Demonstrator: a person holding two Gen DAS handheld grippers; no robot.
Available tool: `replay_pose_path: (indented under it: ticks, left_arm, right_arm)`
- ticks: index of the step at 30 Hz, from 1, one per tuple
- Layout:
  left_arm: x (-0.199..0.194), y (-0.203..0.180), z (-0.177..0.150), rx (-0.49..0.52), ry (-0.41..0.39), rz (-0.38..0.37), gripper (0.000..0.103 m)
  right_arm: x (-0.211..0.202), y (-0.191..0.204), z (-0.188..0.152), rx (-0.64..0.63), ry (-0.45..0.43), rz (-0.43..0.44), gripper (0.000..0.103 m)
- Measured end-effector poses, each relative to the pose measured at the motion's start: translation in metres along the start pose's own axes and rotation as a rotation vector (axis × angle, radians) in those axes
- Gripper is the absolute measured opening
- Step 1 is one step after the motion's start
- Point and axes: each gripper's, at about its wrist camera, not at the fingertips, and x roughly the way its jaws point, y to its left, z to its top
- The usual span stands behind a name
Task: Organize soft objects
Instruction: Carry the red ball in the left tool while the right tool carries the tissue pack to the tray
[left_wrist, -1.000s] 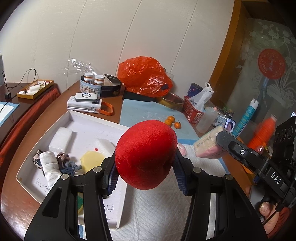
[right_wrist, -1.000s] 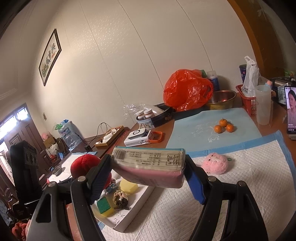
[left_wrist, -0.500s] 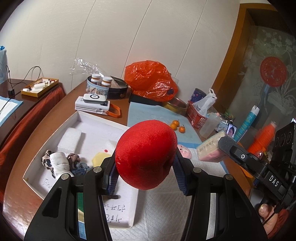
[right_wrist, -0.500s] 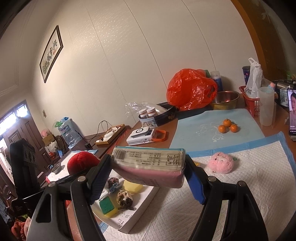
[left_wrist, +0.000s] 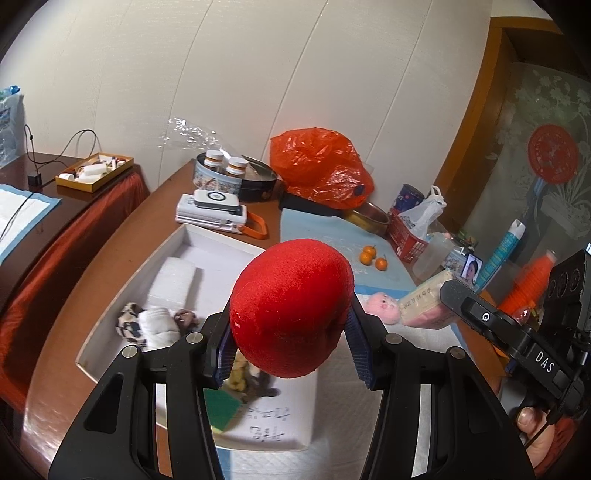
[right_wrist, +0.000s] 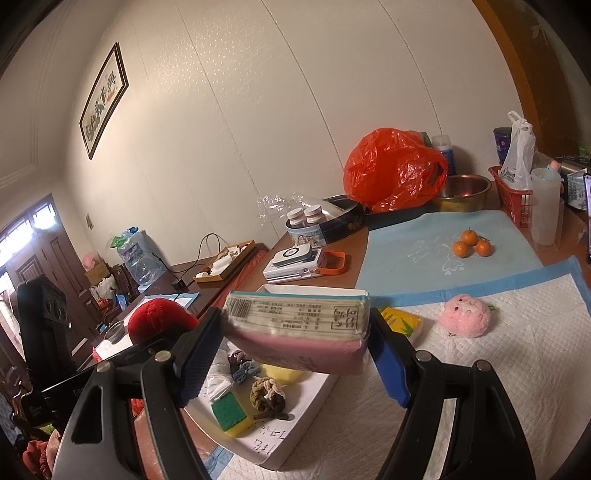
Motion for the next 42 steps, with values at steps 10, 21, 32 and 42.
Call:
replay_pose_path:
  ticks: [10,21,32,42]
  left_arm:
    - [-0.01,0.04,0.012,-0.016,-0.015,0.027,0.052]
    - [0.011,0.068,0.021,0.027,0.03,0.019,0.052]
    - [0.074,0.083,0.053,0.132,0.104,0.096,0.053]
    - [0.156,0.096,0.038,0.092,0.28,0.138,0.057]
  right_arm:
    - [0.017,0.018,-0.006,0.02,0.013,-0.007,0.077]
    - [0.041,0.034,-0.012,0.02,0.055,-0.059,0.077]
    - [0.095,0.045,0.008,0.002,0.109,-0.131,0.077]
    - [0.141,0.049,-0.021,0.024,0.236,-0.167,0.078]
